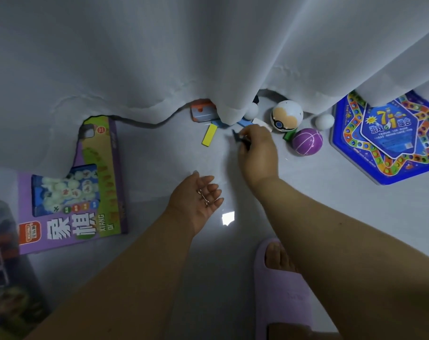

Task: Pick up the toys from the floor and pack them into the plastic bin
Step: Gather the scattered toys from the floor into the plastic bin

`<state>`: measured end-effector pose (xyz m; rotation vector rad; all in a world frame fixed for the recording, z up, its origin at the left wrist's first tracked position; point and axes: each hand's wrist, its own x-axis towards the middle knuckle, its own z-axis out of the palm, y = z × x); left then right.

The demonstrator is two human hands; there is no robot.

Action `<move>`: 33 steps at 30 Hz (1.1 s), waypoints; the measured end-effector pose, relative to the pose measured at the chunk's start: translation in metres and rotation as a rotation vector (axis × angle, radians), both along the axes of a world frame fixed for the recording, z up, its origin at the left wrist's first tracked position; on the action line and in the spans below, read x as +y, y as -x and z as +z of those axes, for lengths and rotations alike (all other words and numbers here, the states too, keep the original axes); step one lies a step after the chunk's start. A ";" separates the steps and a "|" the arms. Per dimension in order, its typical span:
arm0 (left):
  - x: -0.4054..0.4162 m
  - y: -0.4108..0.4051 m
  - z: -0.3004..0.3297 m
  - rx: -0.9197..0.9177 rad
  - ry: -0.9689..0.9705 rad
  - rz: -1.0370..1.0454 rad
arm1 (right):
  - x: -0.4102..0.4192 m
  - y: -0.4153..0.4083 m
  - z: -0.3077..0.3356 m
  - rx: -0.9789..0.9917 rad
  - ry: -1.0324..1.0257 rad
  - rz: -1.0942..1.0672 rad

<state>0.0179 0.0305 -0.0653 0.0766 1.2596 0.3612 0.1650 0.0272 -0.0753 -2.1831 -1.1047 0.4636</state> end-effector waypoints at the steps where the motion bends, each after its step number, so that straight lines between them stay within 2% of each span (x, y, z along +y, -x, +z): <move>1: 0.002 0.000 0.000 -0.020 0.003 0.039 | -0.004 0.015 0.003 0.033 -0.068 0.041; 4: 0.012 0.002 0.002 -0.174 0.012 0.237 | -0.017 0.062 0.011 0.111 -0.133 0.167; 6: 0.018 0.004 0.004 -0.250 0.015 0.309 | -0.023 0.077 0.014 0.012 -0.123 0.272; 8: 0.019 0.002 0.005 -0.236 0.024 0.270 | -0.026 0.068 0.018 -0.131 -0.159 0.281; 9: 0.018 0.001 0.005 -0.206 0.037 0.243 | -0.024 0.055 0.019 -0.203 -0.206 0.199; 11: 0.016 0.000 0.006 -0.157 0.059 0.205 | -0.022 0.019 0.022 -0.284 -0.252 -0.109; 13: 0.015 0.001 0.007 -0.145 0.070 0.190 | -0.021 -0.026 0.025 -0.285 -0.073 -0.402; 15: 0.013 0.002 0.007 -0.131 0.077 0.167 | -0.023 -0.067 0.021 -0.303 0.225 -0.476; 17: 0.011 0.001 0.006 -0.108 0.071 0.138 | -0.026 -0.093 0.015 -0.247 0.429 -0.376; 20: 0.009 0.002 0.003 -0.069 0.063 0.101 | -0.027 -0.097 0.001 -0.077 0.498 -0.261; 23: 0.008 0.001 0.003 -0.017 0.035 0.031 | -0.030 -0.063 0.000 -0.045 0.398 -0.258; 25: 0.008 0.000 0.001 0.027 0.003 -0.045 | -0.034 -0.027 0.006 0.101 0.237 -0.225; 27: 0.009 -0.001 0.002 0.050 -0.012 -0.127 | -0.037 0.010 0.015 0.263 0.142 -0.088; 30: 0.010 0.001 0.002 -0.085 0.057 -0.094 | -0.037 0.048 0.020 0.240 0.148 0.248; 32: 0.011 0.003 0.005 -0.198 0.082 -0.074 | -0.033 0.052 0.017 0.186 0.067 0.274; 33: 0.011 0.004 0.004 -0.223 0.063 -0.104 | -0.030 0.046 0.013 0.137 0.007 0.202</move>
